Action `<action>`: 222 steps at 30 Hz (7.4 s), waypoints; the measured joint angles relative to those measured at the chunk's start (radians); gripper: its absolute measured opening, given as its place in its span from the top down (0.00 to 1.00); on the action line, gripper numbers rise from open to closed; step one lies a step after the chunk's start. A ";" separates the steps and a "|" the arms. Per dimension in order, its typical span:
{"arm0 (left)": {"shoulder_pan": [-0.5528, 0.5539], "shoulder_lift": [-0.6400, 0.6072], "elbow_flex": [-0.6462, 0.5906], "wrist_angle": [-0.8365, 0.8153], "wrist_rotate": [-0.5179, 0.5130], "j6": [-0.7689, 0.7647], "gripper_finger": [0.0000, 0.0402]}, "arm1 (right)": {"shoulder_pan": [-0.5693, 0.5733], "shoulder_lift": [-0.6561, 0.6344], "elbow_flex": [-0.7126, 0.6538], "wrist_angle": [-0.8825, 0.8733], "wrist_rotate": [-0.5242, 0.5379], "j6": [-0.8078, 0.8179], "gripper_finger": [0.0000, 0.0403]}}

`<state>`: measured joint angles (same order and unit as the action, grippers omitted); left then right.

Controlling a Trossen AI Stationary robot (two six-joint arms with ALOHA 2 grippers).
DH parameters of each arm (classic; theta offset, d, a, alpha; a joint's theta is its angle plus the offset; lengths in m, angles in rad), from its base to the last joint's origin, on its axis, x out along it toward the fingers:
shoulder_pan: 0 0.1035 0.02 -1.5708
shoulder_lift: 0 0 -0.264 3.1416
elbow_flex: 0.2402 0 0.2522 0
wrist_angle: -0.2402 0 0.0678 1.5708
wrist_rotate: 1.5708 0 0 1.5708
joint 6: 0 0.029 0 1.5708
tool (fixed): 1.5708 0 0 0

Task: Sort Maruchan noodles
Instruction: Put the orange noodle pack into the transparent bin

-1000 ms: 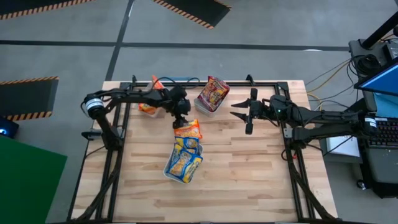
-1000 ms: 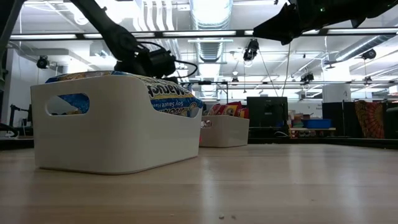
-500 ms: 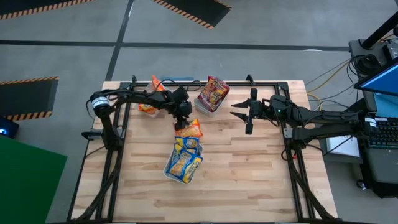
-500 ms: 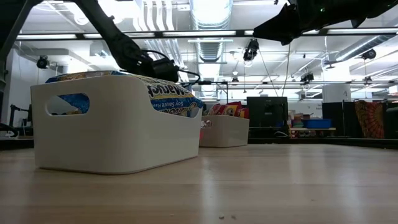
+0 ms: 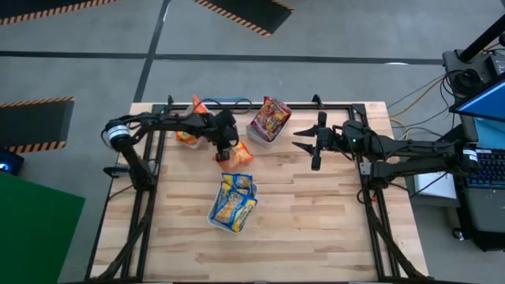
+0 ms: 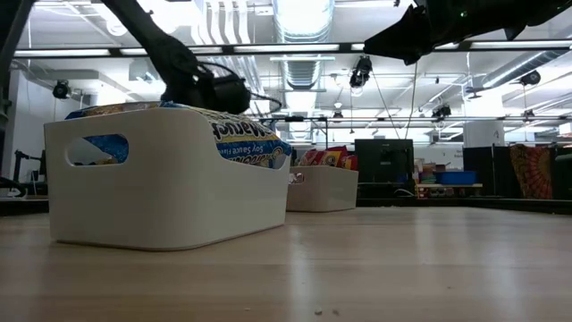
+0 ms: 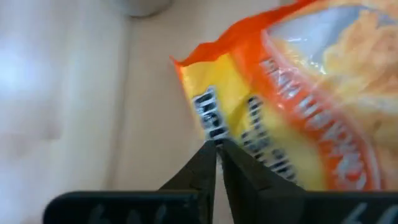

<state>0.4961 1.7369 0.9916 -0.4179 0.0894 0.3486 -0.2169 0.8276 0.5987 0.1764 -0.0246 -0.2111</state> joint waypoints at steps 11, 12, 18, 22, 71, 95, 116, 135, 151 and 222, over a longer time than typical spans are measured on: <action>-0.011 -0.194 0.000 -0.042 0.014 -0.094 0.99 | 0.000 0.000 0.000 0.000 0.000 0.000 0.67; -0.012 -0.198 0.000 -0.042 0.016 -0.117 0.99 | 0.000 0.000 0.000 0.000 0.000 0.000 0.66; -0.011 -0.173 -0.001 -0.056 0.040 -0.203 0.84 | 0.000 0.000 0.000 0.000 0.000 0.001 0.65; -0.011 -0.127 -0.001 -0.051 0.042 -0.208 0.67 | 0.000 0.000 0.000 0.000 -0.001 0.001 0.65; -0.024 -0.229 -0.006 -0.025 0.071 -0.121 1.00 | 0.000 0.000 0.000 -0.007 -0.001 -0.002 0.64; -0.017 -0.532 -0.004 -0.218 -0.162 -0.410 0.96 | 0.000 0.000 0.000 -0.005 0.000 0.001 0.64; 0.002 -0.104 0.029 -0.099 -0.263 -0.664 0.45 | 0.000 0.000 0.000 -0.007 -0.001 0.009 0.64; 0.036 0.013 0.021 0.020 -0.229 -0.625 0.45 | 0.000 0.000 0.000 -0.012 -0.001 0.002 0.64; 0.015 0.021 0.023 0.024 -0.231 -0.593 0.90 | 0.000 0.000 0.000 -0.013 -0.001 -0.009 0.64; -0.343 -1.012 -0.560 0.389 -0.441 -0.433 1.00 | -0.122 1.227 1.027 -0.447 0.069 0.087 0.98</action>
<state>0.1528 0.7252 0.4317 -0.0293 -0.3511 -0.0841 -0.3386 2.0544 1.6260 -0.2706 0.0440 -0.1242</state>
